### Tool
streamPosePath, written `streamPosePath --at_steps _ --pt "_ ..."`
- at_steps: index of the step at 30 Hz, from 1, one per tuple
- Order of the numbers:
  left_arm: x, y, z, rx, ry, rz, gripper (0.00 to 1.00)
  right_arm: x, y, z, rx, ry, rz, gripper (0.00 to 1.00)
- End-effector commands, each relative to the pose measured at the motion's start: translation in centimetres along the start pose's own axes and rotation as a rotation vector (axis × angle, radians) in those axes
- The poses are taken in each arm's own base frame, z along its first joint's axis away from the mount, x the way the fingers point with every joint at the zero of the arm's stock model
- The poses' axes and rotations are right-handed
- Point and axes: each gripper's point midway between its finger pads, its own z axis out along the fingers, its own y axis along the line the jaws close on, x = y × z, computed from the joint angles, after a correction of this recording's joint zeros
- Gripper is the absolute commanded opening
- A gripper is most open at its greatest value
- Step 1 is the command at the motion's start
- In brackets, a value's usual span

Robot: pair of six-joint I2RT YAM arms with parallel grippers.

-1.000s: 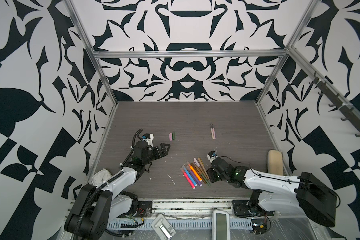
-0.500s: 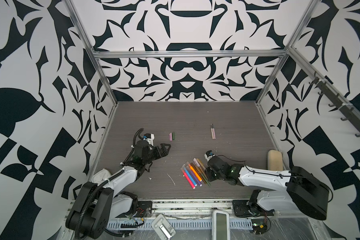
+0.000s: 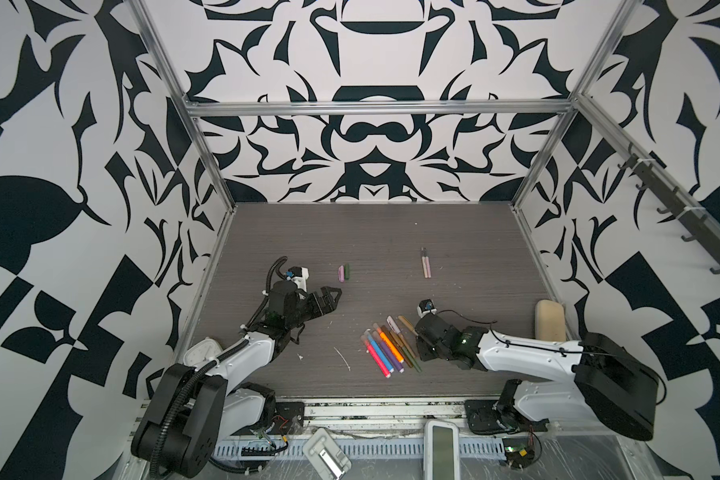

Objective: Open the pen caps
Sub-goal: 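Lower the right gripper onto the tan capped pen and grasp its barrel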

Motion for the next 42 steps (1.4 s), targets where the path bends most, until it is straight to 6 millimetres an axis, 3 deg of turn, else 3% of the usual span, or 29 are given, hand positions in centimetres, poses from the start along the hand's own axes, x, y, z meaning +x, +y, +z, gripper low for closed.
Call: streamPosePath --at_steps 1,9,21,32,42 --pt "-1.1 -0.5 -0.2 0.006 -0.029 0.001 0.99 0.3 0.1 0.5 0.022 0.031 -0.014 0.3" --pt "-1.3 0.0 -0.6 -0.019 -0.059 -0.015 0.99 1.4 0.4 1.1 0.035 0.109 -0.036 0.3" --pt "-1.3 -0.1 -1.0 -0.019 -0.066 -0.023 0.99 3.7 1.2 -0.3 0.013 0.164 -0.008 0.3" --pt "-1.2 -0.2 -1.0 -0.013 -0.057 -0.024 0.99 3.8 -0.3 -0.7 0.107 0.173 0.009 0.26" --pt "-1.1 -0.2 -1.1 -0.011 -0.06 -0.021 0.99 3.7 -0.3 -0.3 0.142 0.201 -0.014 0.2"
